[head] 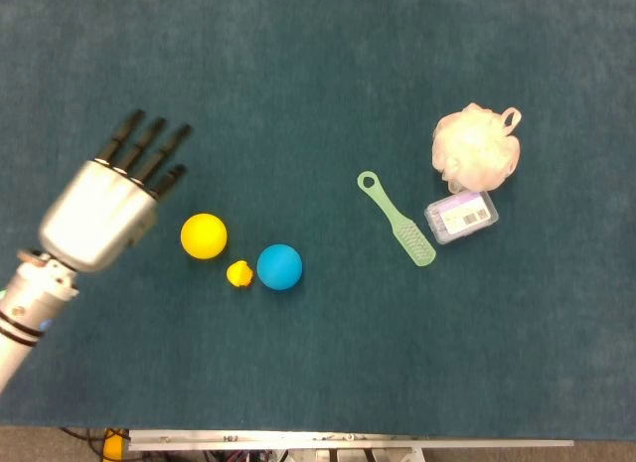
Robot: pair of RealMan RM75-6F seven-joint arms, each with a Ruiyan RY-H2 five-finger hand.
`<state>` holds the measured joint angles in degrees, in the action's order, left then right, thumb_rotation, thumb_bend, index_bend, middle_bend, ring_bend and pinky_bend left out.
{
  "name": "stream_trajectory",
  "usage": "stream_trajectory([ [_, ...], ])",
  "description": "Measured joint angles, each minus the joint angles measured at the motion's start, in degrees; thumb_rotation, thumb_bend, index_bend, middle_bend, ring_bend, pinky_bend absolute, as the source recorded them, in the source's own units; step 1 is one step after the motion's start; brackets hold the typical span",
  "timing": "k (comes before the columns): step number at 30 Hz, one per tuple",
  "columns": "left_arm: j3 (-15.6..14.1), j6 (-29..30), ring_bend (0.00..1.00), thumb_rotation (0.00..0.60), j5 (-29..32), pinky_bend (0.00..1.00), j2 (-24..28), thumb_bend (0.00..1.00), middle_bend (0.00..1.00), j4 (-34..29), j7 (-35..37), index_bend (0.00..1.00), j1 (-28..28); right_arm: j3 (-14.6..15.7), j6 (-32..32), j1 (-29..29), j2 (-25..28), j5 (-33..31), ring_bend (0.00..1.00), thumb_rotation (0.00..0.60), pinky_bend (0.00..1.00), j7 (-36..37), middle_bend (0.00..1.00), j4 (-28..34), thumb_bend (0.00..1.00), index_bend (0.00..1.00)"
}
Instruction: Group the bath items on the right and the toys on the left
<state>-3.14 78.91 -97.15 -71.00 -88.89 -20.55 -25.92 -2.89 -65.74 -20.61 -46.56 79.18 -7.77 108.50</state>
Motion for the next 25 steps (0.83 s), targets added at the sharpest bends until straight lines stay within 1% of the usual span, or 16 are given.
stream_trajectory([
  [6, 1.01, 2.48, 0.00, 0.600, 5.84, 0.02, 2.40, 0.26, 0.05, -3.56, 6.94, 0.25, 4.33, 0.17, -6.34, 3.70, -1.77, 0.33, 0.10, 0.600, 0.17, 0.01, 0.31, -2.29, 0.05, 0.26],
  [11, 0.74, 5.53, 0.00, 0.600, 7.44, 0.02, 4.86, 0.26, 0.05, -6.13, 10.41, 0.25, 8.47, 0.65, -12.19, 7.45, -3.83, 1.34, 0.10, 0.600, 0.17, -0.50, 0.31, -4.26, 0.05, 0.26],
  [20, -0.04, 12.34, 0.00, 0.600, 9.38, 0.02, 6.75, 0.26, 0.05, -9.78, 13.46, 0.24, 15.87, 2.17, -20.33, 13.82, -7.09, 4.32, 0.10, 0.600, 0.17, -0.23, 0.31, -8.17, 0.05, 0.26],
  [25, -0.19, 14.65, 0.00, 0.600, 9.58, 0.02, 7.81, 0.26, 0.05, -10.48, 13.23, 0.24, 18.65, 2.59, -21.93, 15.65, -8.37, 5.19, 0.10, 0.600, 0.17, 1.35, 0.31, -10.57, 0.05, 0.26],
])
